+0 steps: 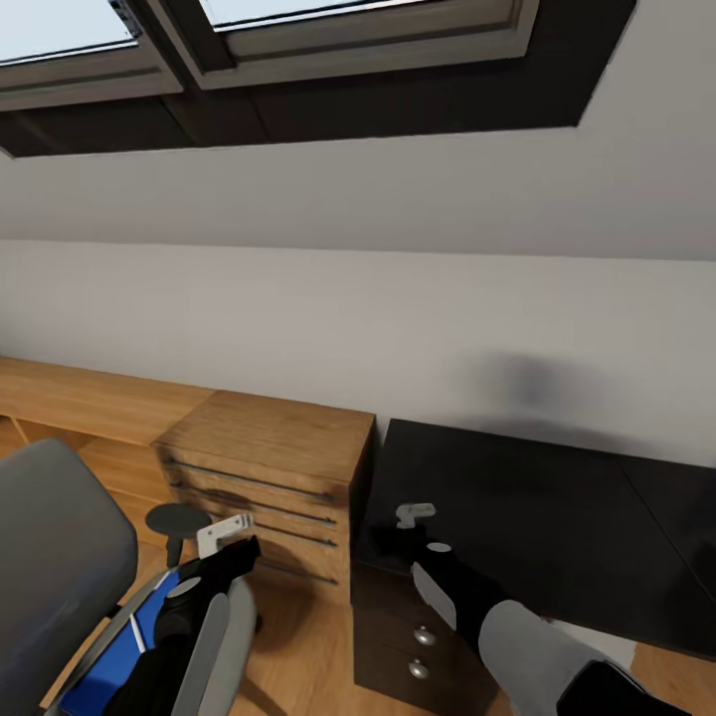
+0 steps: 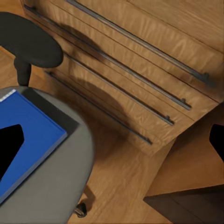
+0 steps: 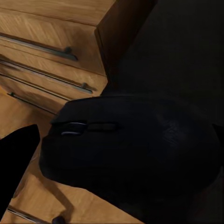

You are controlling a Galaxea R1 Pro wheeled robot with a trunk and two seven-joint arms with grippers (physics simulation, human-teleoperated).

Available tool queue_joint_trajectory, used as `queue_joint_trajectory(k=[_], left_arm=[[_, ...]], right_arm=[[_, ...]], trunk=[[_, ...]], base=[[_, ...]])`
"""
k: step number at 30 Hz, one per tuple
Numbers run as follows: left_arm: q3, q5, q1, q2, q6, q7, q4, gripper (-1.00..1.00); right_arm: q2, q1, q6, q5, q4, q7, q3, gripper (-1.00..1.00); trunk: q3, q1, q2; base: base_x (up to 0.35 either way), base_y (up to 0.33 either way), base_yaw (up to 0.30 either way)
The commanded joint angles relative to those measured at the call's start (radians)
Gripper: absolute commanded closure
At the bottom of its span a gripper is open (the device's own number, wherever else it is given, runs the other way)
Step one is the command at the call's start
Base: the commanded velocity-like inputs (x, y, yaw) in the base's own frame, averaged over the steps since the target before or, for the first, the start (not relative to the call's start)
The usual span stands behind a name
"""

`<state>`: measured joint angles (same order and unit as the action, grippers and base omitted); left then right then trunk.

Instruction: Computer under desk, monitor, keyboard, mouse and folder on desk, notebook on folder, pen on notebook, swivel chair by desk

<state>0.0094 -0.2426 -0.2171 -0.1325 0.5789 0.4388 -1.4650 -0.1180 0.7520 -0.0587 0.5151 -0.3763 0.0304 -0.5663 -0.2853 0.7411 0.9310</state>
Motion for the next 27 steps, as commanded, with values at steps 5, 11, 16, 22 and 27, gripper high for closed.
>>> queue_joint_trajectory(k=[5,11,16,22,27], left_arm=[[-0.024,-0.011,-0.001,-0.004,0.006,0.010,-0.059,-1.00],[-0.029,-0.011,-0.001,-0.008,0.006,0.012,-0.071,-1.00],[-0.029,-0.012,-0.001,-0.009,0.007,0.012,-0.072,-1.00],[-0.029,-0.012,-0.001,-0.009,0.007,0.012,-0.071,-1.00],[-0.029,-0.012,-0.001,-0.009,0.007,0.012,-0.071,-1.00]], right_arm=[[0.000,0.031,-0.054,0.012,0.035,-0.007,-0.005,1.00],[0.002,0.037,-0.083,0.015,0.039,-0.004,-0.002,1.00],[0.001,0.037,-0.085,0.016,0.037,-0.004,-0.001,1.00],[-0.001,0.037,-0.092,0.016,0.032,0.032,0.002,1.00],[-0.004,0.037,-0.095,0.018,0.029,0.145,0.003,1.00]], trunk=[[-0.011,0.012,0.022],[-0.030,0.035,0.064],[-0.045,0.054,0.099],[-0.064,0.077,0.141],[-0.080,0.096,0.176]], base=[[0.017,0.012,0.000],[0.001,0.001,0.000],[0.000,0.000,0.000],[0.000,0.000,0.000],[0.000,0.000,0.000]])
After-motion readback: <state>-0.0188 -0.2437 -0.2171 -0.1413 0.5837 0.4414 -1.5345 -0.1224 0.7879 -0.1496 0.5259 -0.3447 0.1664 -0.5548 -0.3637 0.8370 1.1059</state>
